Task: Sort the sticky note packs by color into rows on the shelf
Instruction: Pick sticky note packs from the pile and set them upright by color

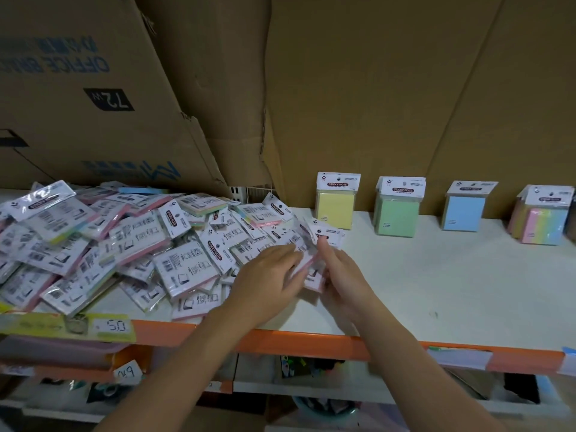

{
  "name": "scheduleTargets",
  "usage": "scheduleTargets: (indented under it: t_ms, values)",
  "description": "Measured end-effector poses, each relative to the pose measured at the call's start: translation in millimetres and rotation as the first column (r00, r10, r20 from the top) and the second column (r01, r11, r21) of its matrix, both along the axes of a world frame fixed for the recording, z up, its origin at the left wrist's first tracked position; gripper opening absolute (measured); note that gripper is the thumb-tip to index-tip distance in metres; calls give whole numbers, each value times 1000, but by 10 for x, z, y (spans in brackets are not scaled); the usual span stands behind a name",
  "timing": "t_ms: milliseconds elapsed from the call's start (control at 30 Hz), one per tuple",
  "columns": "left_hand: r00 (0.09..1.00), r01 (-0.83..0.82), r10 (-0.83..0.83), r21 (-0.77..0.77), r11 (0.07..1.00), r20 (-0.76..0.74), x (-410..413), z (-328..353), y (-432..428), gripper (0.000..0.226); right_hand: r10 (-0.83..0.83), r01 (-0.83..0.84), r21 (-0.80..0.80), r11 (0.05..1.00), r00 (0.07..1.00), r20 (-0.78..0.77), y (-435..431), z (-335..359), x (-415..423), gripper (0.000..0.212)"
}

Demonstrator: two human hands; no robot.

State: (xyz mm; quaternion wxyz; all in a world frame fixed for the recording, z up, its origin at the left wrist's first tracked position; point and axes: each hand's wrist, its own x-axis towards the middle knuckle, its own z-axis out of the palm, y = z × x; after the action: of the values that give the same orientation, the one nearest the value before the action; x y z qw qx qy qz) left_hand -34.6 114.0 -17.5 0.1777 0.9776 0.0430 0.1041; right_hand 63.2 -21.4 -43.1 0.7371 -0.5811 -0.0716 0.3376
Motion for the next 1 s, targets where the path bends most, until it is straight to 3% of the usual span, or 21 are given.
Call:
scheduleTargets:
  t_ms: [100,167,267,367,467,600,700,833,933,1000]
  values:
    - [1000,17,-19,-202,979,-7,12,-43,150,38,25,-25,62,998,1000,12,-14,9,1,51]
    - [1000,19,-19,-211,977,3,53,-57,226,35,12,-12,36,999,1000,-2,6,20,11,39]
    - [994,-103,104,63,993,-15,89,-76,351,32,-65,64,-30,998,997,-40,-12,25,38,29]
    - [966,-145,217,399,905,-142,131,-99,450,52,-87,100,-148,984,992,86,-140,27,91,23]
    - [955,-171,252,403,899,-158,217,-70,463,52,-97,115,-177,977,990,107,-302,40,115,18]
    - [946,-116,224,402,909,-234,297,42,441,21,-67,86,-205,975,993,101,-466,69,106,19]
    - [948,-157,259,436,886,-184,254,167,375,19,-82,88,-171,981,996,39,-550,76,84,21]
    - [979,-197,203,286,938,7,143,164,-71,15,-80,74,-42,996,987,-137,-603,69,32,29]
    - [990,-133,138,127,983,-30,139,-13,-531,24,-137,132,-72,989,988,-66,-597,60,-4,32]
    - [985,-169,168,-40,985,-41,143,-97,-689,26,-179,181,5,984,979,-93,-613,58,-14,35]
